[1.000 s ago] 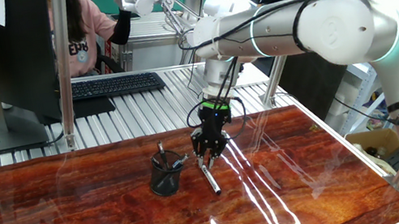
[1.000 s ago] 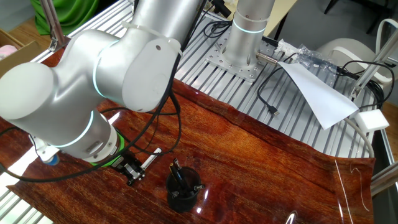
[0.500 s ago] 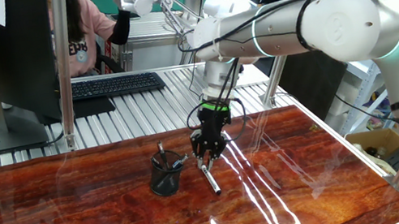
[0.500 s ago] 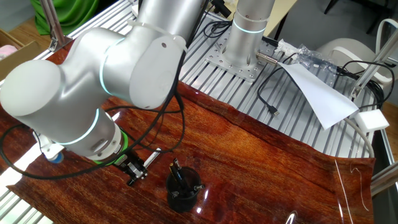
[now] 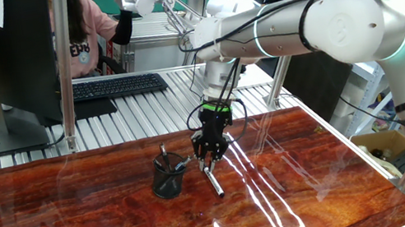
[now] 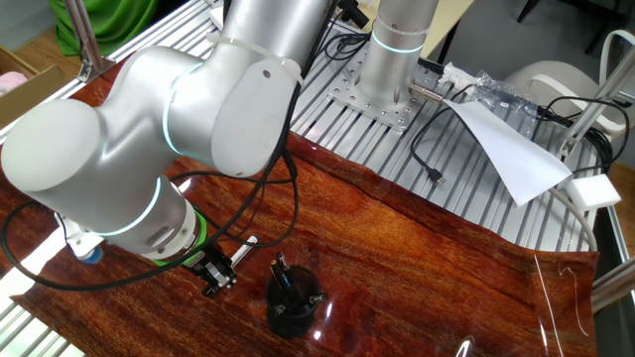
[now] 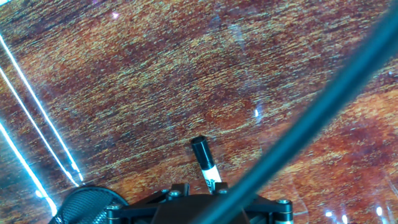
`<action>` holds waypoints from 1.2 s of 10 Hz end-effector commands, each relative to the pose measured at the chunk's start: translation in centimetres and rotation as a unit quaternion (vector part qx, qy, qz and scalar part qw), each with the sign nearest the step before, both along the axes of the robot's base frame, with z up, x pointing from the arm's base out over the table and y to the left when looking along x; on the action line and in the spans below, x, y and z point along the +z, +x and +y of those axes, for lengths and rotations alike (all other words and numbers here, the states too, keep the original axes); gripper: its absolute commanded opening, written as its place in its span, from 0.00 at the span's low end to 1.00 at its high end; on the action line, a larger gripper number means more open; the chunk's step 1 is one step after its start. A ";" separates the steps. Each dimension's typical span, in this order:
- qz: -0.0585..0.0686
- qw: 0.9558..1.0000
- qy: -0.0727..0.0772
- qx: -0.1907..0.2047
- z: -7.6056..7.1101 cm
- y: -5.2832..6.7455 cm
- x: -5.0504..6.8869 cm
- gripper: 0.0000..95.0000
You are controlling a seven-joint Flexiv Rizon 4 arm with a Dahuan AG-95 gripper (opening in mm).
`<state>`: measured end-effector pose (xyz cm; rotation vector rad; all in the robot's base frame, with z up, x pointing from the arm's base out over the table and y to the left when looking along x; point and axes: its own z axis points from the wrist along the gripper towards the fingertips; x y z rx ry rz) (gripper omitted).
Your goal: Put the pen into the pen holder
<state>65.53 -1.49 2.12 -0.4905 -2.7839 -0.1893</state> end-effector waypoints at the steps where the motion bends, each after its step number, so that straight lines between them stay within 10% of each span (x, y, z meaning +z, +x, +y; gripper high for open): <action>1: -0.001 1.000 -0.002 0.001 0.0 -0.1 0.0 0.20; 12: 0.002 1.000 -0.001 0.009 0.0 -0.1 0.0 0.20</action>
